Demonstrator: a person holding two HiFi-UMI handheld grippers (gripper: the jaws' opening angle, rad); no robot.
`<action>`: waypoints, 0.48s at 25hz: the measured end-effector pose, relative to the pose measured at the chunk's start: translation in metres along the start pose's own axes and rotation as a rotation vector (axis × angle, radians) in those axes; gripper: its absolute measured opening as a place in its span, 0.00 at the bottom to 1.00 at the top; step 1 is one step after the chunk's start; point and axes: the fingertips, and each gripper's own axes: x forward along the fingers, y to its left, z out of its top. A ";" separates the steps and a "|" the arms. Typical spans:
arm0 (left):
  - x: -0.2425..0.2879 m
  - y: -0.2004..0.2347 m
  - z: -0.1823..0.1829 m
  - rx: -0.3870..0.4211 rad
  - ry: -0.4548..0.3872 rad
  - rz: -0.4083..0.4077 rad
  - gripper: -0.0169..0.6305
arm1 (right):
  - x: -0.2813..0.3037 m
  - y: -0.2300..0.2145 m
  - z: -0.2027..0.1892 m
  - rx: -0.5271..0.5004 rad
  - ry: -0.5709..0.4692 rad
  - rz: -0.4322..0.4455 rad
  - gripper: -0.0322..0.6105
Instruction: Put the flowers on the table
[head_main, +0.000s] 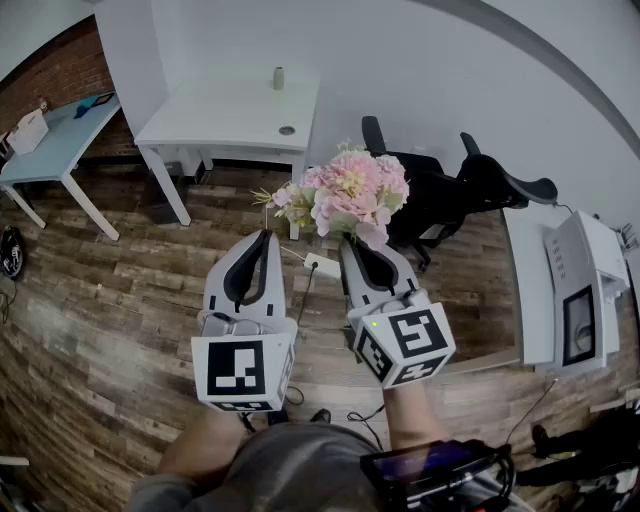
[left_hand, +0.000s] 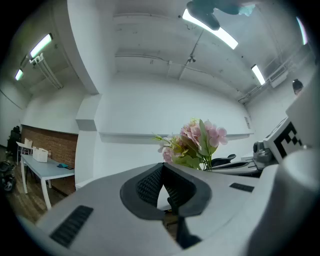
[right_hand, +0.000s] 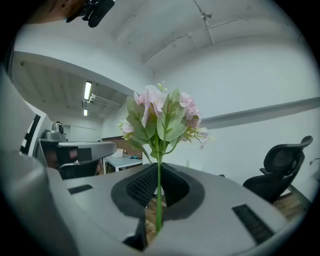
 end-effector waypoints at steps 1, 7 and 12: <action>0.001 0.001 0.001 0.004 -0.004 -0.001 0.04 | 0.000 0.000 0.001 -0.002 -0.003 -0.001 0.08; -0.003 0.000 -0.002 0.006 -0.003 -0.013 0.04 | -0.003 0.004 -0.001 -0.001 0.002 -0.005 0.08; -0.005 0.000 -0.002 0.009 -0.007 -0.021 0.04 | -0.005 0.004 0.000 0.003 0.001 -0.011 0.08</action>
